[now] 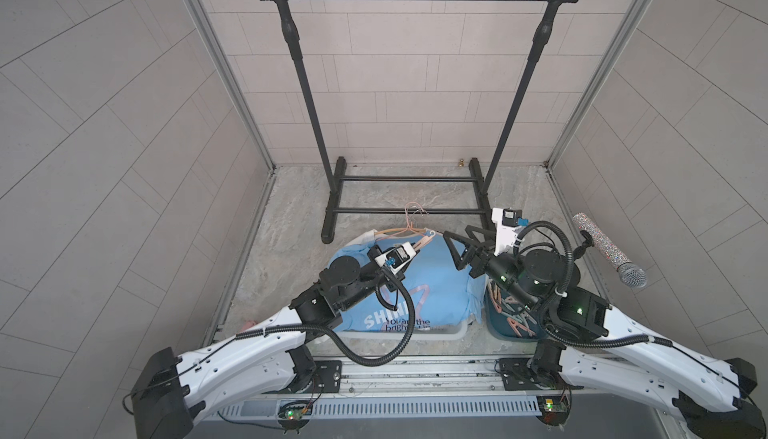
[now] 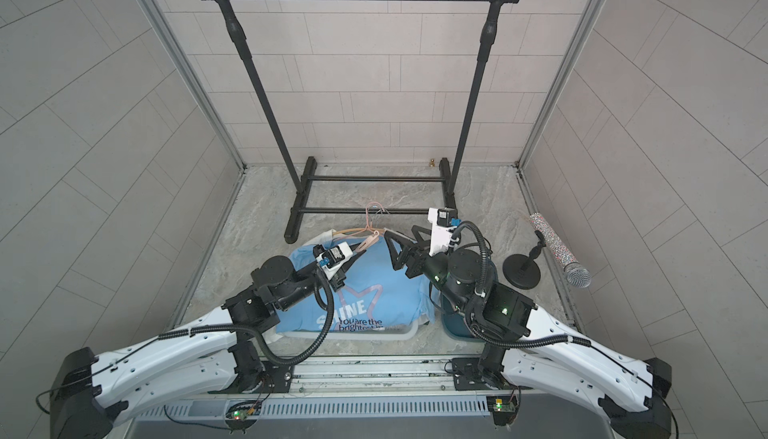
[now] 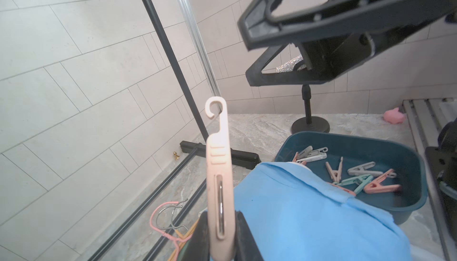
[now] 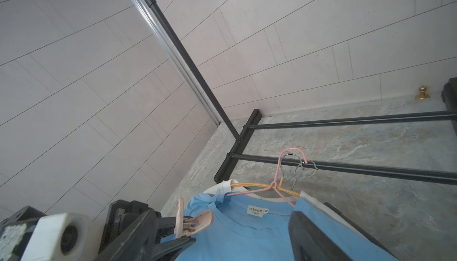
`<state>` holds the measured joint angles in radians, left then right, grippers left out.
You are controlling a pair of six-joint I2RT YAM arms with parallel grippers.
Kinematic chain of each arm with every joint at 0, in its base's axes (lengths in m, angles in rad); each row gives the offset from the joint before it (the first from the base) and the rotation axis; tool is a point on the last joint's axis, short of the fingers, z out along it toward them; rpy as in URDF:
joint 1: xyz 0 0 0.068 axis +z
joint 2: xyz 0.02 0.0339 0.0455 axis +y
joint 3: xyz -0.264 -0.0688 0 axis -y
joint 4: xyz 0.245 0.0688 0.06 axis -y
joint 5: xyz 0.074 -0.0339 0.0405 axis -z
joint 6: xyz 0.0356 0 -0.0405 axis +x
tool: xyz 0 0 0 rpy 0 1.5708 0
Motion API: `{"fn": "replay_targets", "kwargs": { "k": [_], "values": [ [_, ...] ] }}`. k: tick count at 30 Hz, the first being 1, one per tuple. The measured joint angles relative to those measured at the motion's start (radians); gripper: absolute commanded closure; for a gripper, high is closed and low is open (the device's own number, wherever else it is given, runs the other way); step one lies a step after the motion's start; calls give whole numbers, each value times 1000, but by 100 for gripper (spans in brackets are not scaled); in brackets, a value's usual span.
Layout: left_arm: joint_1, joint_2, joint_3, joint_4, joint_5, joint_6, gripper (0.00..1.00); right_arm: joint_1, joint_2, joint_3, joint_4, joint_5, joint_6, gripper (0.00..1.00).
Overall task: Use clothespins to secure the t-shirt on both sides of the hanger
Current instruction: Open the clothespin.
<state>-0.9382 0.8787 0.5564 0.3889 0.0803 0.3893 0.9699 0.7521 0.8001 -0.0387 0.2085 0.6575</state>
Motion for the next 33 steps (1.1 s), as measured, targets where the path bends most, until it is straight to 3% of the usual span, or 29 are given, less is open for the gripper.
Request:
{"fn": "replay_targets", "kwargs": {
  "k": [8,26,30,33],
  "values": [
    [0,-26,-5,-15,24,80,94,0,80,2,18,-122,32,16],
    [0,-32,-22,7,74,83,93,-2,191,2,152,-220,184,58],
    [0,-32,-24,16,69,83,92,-2,194,2,154,-211,193,62],
    [0,-32,-25,17,51,83,87,-2,196,2,156,-208,194,70]
  ]
}}
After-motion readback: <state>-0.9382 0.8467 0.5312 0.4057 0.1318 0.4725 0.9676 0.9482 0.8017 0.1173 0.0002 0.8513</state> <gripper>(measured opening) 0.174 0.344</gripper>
